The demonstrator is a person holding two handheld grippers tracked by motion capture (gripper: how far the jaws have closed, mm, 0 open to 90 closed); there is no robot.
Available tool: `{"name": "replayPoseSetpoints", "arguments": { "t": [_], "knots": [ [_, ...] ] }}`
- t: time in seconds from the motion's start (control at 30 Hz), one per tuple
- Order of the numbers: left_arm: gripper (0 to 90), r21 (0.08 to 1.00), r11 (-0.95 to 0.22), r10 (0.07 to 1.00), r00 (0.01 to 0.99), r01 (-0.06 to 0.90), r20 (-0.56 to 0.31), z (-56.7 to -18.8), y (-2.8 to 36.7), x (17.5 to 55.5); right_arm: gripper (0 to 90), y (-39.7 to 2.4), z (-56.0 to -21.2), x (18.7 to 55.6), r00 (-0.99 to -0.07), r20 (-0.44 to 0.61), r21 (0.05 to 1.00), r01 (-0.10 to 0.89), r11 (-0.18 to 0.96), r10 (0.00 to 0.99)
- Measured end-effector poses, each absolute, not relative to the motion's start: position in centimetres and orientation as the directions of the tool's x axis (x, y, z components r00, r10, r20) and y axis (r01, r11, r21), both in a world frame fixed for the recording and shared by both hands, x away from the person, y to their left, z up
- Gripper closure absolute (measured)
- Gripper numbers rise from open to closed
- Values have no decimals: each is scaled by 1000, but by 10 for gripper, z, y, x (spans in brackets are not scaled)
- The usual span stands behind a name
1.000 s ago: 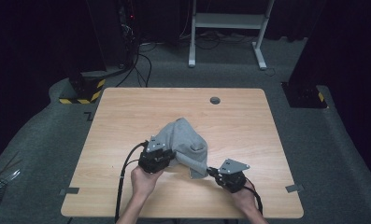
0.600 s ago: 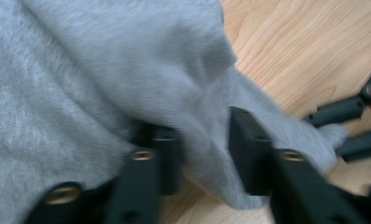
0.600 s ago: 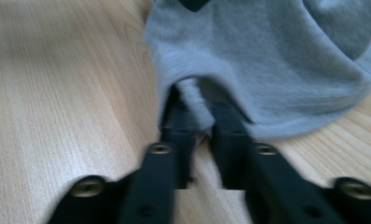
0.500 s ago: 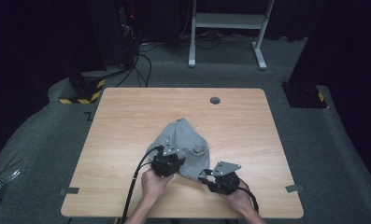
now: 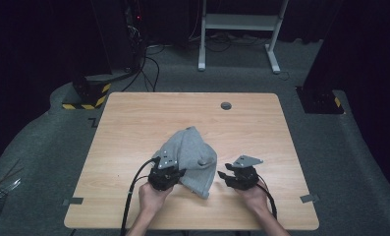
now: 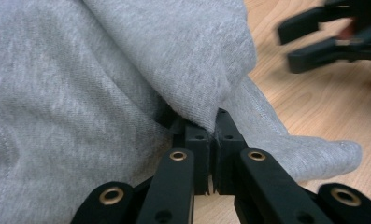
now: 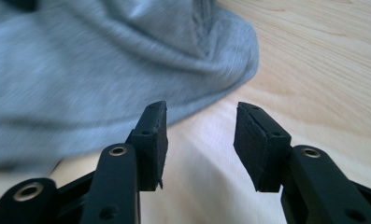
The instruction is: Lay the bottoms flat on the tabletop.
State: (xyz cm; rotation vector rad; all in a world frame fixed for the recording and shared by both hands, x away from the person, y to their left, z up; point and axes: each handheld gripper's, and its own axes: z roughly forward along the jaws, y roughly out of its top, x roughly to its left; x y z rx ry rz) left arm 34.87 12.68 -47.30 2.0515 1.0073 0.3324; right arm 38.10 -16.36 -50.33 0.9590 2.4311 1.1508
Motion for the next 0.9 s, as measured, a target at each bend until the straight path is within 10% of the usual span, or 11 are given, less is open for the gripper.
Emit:
{"name": "replayPoseSetpoints", "arguments": {
  "t": [0.2, 0.37, 0.77, 0.9],
  "knots": [
    [872, 761, -350, 756, 645, 546, -115, -474, 129, 348, 546, -129, -510, 404, -730, 36, 742, 477, 471, 683],
    [871, 771, -333, 774, 624, 542, -104, -475, 135, 349, 894, -123, -517, 404, -778, 4, 706, 447, 549, 628],
    [869, 771, -297, 814, 572, 564, -105, -482, 150, 356, 898, -185, -515, 347, -781, -53, 709, 409, 574, 622],
    [869, 770, -294, 808, 577, 566, -116, -484, 147, 355, 738, -183, -506, 366, -747, 29, 748, 457, 481, 664]
  ]
}}
